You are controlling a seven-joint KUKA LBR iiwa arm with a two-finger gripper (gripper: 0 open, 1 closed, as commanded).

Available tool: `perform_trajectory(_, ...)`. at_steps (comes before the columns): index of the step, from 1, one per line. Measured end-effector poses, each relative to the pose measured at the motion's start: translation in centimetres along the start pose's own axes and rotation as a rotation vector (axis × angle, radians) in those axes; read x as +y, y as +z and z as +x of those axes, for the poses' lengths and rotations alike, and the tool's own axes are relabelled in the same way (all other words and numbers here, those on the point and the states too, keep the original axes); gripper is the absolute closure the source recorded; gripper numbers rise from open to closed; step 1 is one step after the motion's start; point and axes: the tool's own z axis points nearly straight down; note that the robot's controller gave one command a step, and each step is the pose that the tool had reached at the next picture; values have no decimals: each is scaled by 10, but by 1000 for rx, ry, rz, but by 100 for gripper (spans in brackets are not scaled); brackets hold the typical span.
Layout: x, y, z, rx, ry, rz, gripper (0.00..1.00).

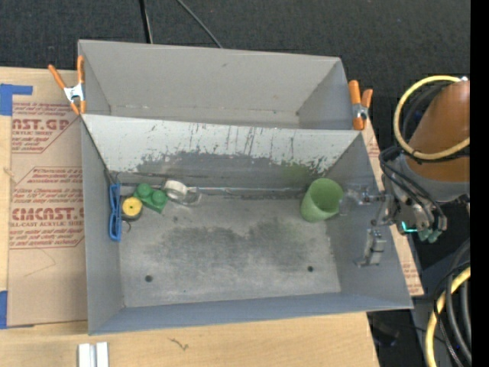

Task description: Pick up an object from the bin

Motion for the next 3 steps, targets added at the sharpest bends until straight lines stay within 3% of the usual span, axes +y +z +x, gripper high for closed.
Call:
perform_trajectory(1,12,70,-56,-5,-27,0,0)
perform_trajectory(2,-26,76,-96,-11,-30,4,0)
perform_trajectory(3,-17,142,-100,-7,315,-2,0)
